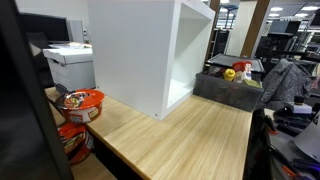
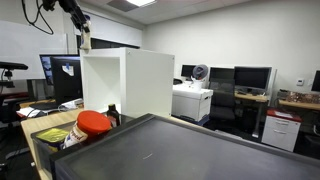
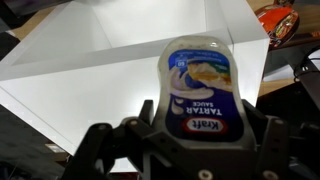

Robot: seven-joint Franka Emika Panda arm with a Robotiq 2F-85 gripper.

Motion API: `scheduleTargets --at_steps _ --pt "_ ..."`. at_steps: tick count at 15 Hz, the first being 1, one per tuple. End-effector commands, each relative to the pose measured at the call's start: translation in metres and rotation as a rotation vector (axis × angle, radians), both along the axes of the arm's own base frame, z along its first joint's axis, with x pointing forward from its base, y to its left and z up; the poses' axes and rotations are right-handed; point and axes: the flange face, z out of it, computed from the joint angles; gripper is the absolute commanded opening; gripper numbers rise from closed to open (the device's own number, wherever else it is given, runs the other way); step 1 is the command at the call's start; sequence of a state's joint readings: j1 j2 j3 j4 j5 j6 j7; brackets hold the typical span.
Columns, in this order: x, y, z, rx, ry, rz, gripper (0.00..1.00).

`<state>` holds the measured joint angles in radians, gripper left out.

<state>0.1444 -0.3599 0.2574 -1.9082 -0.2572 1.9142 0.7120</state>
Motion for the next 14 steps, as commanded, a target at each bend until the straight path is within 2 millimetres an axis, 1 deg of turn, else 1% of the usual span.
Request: scheduleTargets --at_steps 1,6,10,14 --pt "-0.015 -0.009 0.008 0.032 -0.028 -0.002 0.58" --pt "-0.029 -0.015 0.01 0.029 -0.04 -0.013 0.58" --pt "-0.038 -0.024 0.012 0.027 -0.042 -0.034 0.58" --pt "-0.045 -0.034 0.005 0.03 -0.024 -0.052 0.58"
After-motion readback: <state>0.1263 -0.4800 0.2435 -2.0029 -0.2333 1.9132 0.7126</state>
